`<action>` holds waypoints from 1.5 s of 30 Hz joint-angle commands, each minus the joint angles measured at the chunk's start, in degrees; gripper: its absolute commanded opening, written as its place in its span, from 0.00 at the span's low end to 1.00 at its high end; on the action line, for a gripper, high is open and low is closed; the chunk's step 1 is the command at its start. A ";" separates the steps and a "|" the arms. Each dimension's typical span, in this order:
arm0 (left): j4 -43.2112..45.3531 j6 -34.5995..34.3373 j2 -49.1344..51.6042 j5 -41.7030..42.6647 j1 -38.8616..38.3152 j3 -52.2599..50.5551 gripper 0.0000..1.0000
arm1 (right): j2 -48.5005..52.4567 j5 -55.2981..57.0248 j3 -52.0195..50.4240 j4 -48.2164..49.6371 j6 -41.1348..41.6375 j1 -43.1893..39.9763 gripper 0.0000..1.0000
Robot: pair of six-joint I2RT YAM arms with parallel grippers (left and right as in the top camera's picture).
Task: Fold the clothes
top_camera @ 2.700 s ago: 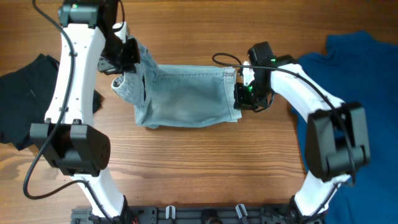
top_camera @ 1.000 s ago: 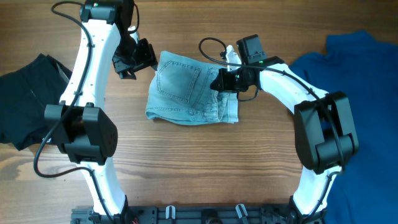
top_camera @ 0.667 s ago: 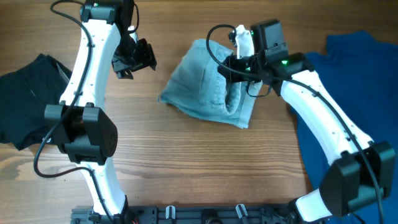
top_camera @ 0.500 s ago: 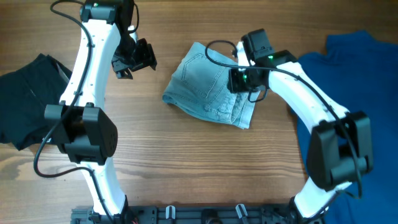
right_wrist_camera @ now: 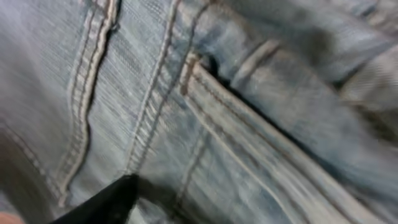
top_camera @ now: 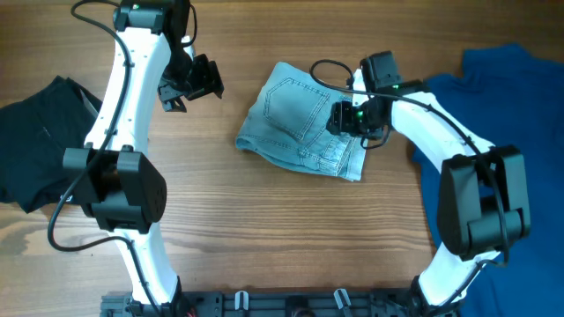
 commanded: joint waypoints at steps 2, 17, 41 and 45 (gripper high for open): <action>0.22 0.72 -1.31 -0.57 -0.07 1.09 0.77 | 2.03 -10.91 -1.01 6.60 -0.35 0.15 0.38; 0.85 0.72 -1.31 -2.05 -0.07 1.09 0.78 | -7.63 14.91 15.58 -20.63 0.04 -0.61 0.04; 5.40 22.01 -1.22 11.52 -5.40 0.57 0.72 | 1.46 11.04 -6.34 -11.34 6.80 -5.68 0.13; 9.01 24.70 1.11 15.98 -5.88 -0.42 0.81 | 1.97 11.21 -6.32 -10.99 6.16 -5.70 0.14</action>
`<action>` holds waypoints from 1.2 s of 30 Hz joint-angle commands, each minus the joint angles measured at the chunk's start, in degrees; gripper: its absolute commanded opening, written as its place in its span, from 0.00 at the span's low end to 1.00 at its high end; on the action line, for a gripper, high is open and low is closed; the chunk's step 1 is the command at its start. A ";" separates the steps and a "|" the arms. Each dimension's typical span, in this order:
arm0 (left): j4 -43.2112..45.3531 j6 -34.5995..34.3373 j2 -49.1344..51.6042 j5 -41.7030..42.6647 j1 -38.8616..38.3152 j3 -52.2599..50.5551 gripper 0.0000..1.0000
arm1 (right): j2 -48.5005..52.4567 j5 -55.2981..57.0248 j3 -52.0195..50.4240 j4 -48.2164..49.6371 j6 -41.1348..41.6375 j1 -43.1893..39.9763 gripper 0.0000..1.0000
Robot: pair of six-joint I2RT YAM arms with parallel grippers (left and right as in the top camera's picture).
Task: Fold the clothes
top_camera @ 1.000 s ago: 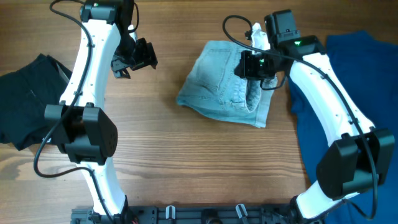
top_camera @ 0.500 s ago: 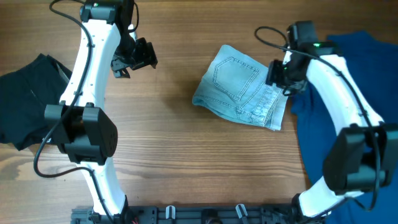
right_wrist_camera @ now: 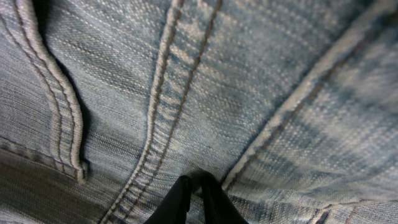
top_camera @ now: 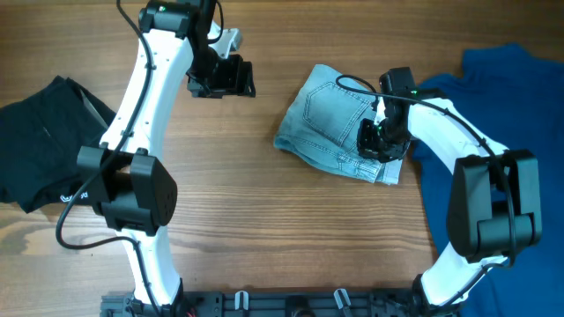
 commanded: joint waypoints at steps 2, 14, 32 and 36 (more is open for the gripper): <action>5.40 3.63 2.80 9.62 -1.14 -2.60 0.86 | 3.37 6.88 -1.97 0.11 1.46 -0.35 0.14; 1.73 4.39 9.88 15.32 -7.34 -6.73 0.08 | 3.39 6.86 -1.97 0.74 1.05 -0.37 0.18; 24.20 -22.88 7.54 -6.99 0.72 -13.84 0.04 | -6.58 -21.16 -1.31 -1.62 -23.34 0.24 0.40; 18.60 -17.77 5.35 5.97 2.12 -8.41 0.15 | -14.64 -13.73 -1.31 4.61 -14.53 0.13 0.42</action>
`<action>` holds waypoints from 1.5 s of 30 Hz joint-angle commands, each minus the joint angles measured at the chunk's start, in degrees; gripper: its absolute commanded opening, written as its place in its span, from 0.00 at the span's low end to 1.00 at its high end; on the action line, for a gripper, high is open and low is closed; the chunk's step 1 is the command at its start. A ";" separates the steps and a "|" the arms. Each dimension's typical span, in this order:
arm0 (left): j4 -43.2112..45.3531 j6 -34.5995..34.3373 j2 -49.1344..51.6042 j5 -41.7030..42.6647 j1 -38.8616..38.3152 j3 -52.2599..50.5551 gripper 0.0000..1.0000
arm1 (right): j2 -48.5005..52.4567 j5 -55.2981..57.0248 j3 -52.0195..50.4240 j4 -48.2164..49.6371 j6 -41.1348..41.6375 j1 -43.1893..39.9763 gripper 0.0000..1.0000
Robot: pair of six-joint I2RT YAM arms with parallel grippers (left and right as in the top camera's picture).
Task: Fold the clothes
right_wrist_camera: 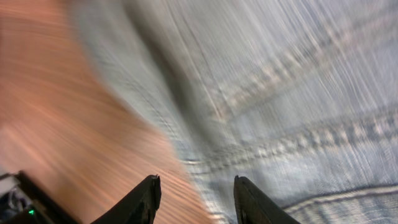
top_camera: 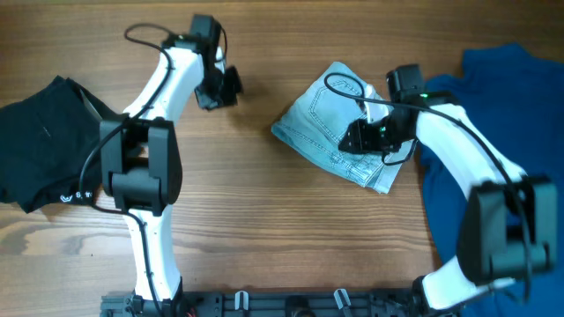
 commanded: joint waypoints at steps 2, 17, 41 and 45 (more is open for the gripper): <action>-7.61 7.34 -3.54 17.53 -1.29 4.00 0.16 | -6.21 19.04 0.07 5.25 12.92 -0.28 0.35; 17.46 -13.29 -3.04 -5.07 -12.68 -17.94 0.04 | -5.22 4.31 0.07 4.04 3.04 -11.21 0.70; -5.20 3.45 -11.61 15.65 4.04 -13.00 0.93 | 10.45 7.72 -3.34 10.10 21.57 2.25 0.27; 7.69 -3.43 -11.52 15.65 -0.11 -22.73 1.00 | 10.45 5.97 -3.34 8.11 21.24 2.14 0.29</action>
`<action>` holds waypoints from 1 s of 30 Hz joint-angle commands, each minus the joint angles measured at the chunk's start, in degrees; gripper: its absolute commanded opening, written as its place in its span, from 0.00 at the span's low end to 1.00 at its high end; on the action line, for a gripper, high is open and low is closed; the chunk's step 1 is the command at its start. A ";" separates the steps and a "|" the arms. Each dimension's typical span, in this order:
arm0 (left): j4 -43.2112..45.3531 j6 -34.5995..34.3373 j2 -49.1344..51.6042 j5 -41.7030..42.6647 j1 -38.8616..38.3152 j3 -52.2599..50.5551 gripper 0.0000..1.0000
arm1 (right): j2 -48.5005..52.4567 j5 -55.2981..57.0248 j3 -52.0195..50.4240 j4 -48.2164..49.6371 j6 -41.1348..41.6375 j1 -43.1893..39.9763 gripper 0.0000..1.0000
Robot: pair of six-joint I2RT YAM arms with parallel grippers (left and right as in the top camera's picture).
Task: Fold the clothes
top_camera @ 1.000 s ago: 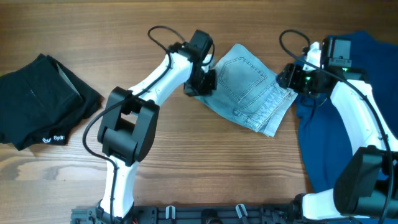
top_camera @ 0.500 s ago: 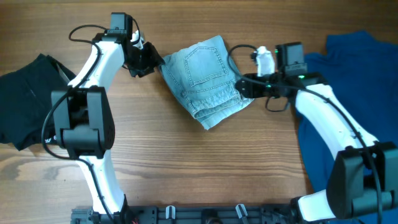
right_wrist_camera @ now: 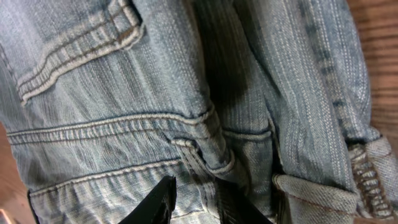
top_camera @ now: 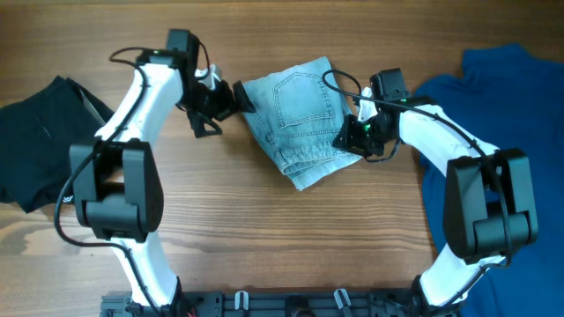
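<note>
Folded light-blue denim shorts [top_camera: 295, 114] lie mid-table, back pocket up. My left gripper [top_camera: 236, 95] is at their left corner and touches the cloth; the overhead view does not show whether its jaws are open or shut. My right gripper [top_camera: 351, 137] rests on the shorts' right edge. In the right wrist view the denim [right_wrist_camera: 124, 93] fills the frame. The right gripper [right_wrist_camera: 194, 190] is open there, with its two black fingertips [right_wrist_camera: 160, 198] a little apart on a seam, nothing pinched.
A black garment [top_camera: 35, 141] lies at the left edge of the wooden table [top_camera: 264, 238]. A dark blue garment [top_camera: 502, 97] covers the right side, close behind the right arm. Cables run along both arms.
The shorts now lie further left and turned. My left gripper has come from the bare wood to their left corner. The right gripper's fingers are over the waistband seam, closer together.
The right gripper first pressed on the shorts' right side, with the left gripper away at the back left. Then the shorts lay further right, the right fingers shut. Then the right gripper was open at the shorts' edge. Now both grippers touch the shorts.
</note>
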 commanded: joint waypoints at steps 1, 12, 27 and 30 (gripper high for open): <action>13.62 -8.17 0.57 0.74 -5.07 -10.43 1.00 | 1.57 2.69 -1.66 -1.81 1.51 -0.35 0.29; 34.53 -25.42 6.32 0.44 -15.56 -17.66 0.74 | 1.57 2.69 -1.66 -1.62 1.51 -0.35 0.31; 14.45 -2.62 -11.08 -0.37 3.93 -4.00 0.04 | -24.06 -8.61 6.38 -10.75 -7.10 -0.72 0.39; 19.93 0.37 -14.95 -0.37 16.96 -2.29 0.04 | -27.23 -8.26 6.38 -10.01 -5.46 -0.72 0.39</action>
